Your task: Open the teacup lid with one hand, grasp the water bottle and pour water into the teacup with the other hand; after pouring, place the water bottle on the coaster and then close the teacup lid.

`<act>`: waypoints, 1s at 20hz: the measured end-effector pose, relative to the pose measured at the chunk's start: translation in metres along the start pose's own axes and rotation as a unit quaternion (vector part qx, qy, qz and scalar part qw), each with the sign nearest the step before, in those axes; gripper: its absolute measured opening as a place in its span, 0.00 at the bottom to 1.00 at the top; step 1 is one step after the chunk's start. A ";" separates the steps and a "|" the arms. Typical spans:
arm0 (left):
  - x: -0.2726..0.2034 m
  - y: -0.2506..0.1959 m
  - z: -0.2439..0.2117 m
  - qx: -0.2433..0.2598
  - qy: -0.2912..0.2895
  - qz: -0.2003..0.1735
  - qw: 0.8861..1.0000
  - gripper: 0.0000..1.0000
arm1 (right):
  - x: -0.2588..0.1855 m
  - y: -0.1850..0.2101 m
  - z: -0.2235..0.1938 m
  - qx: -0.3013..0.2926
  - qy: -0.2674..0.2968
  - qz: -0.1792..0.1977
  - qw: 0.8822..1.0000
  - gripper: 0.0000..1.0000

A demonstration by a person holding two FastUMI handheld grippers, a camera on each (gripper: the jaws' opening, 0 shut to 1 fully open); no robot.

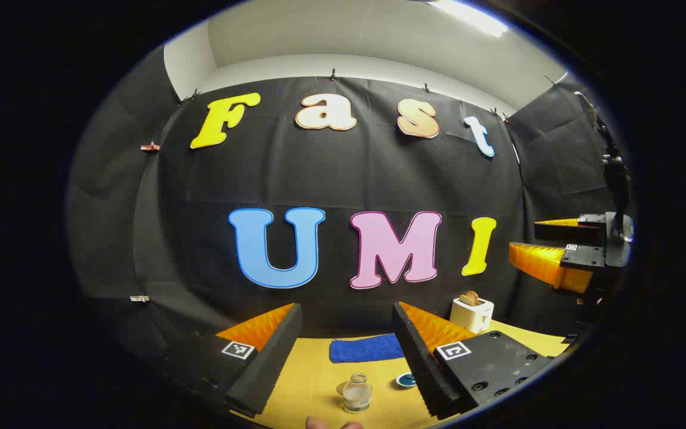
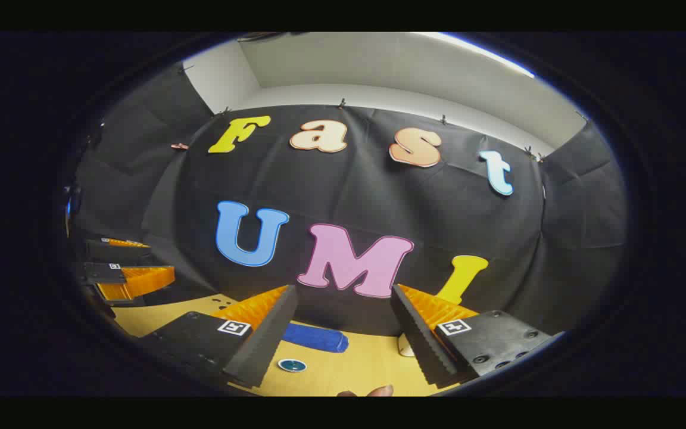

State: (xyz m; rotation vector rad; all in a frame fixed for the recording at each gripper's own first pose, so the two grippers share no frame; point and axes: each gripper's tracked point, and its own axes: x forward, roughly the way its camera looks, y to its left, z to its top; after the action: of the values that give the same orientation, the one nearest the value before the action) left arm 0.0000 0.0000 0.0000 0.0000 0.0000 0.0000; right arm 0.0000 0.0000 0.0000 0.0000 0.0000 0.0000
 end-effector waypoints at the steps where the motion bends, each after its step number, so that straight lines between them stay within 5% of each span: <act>1: 0.000 0.002 0.001 0.003 0.000 0.001 1.000 0.95 | 0.001 0.002 0.000 0.000 0.001 0.002 1.000 0.96; 20: -0.003 0.001 -0.005 0.016 0.004 -0.005 1.000 0.95 | 0.008 0.025 -0.011 0.003 0.003 0.028 1.000 0.98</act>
State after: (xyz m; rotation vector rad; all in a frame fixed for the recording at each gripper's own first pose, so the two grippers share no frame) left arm -0.0030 0.0010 -0.0054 0.0316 0.0086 -0.0095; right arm 0.0083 0.0246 -0.0109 0.0069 0.0052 0.0554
